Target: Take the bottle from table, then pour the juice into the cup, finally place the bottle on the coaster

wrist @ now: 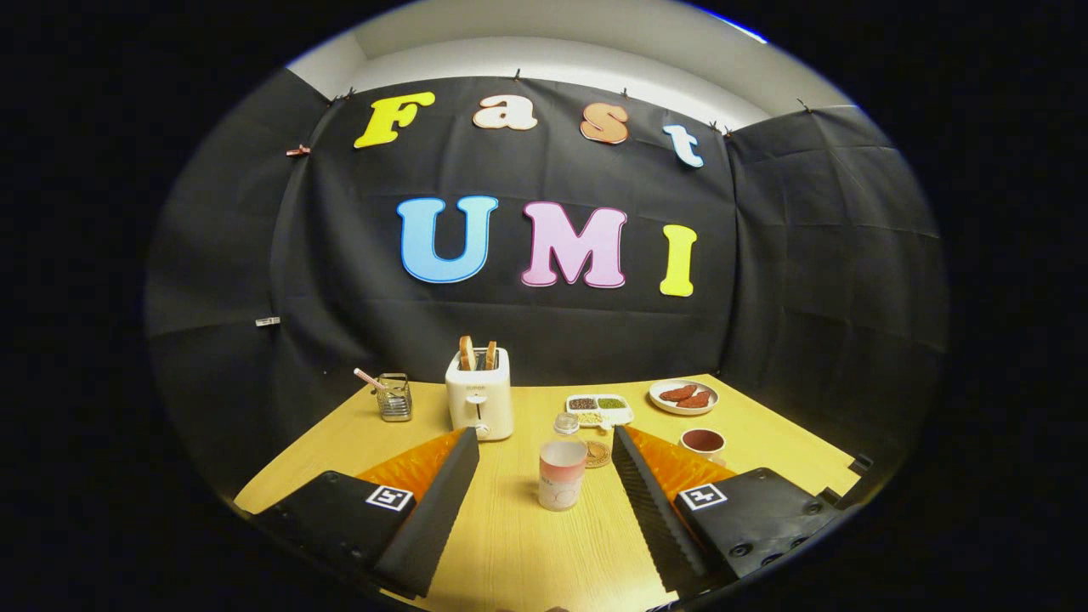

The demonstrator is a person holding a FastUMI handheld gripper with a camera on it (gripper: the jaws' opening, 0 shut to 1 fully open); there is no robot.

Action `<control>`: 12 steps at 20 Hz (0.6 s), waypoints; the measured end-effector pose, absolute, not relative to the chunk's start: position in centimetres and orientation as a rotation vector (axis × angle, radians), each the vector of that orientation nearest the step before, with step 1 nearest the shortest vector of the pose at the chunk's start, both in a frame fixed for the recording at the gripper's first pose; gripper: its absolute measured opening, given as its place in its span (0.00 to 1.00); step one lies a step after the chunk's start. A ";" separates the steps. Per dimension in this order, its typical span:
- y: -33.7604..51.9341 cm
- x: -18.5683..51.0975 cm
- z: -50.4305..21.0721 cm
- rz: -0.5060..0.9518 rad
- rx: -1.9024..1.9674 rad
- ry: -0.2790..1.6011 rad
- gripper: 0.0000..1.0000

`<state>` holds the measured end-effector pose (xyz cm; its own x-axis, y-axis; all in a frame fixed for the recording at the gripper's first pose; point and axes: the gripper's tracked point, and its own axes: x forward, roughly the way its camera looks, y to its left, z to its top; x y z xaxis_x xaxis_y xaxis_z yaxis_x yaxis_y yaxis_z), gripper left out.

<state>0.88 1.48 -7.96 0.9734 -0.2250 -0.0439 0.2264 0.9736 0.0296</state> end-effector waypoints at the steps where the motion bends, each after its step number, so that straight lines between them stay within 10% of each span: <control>1: 1.6 0.9 -7.8 -0.234 0.031 0.040 0.97; 12: 1.3 4.0 -8.9 -0.271 0.013 0.074 0.97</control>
<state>3.95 1.35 -8.94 0.9608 -0.2670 -0.0747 0.2679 0.9634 0.0030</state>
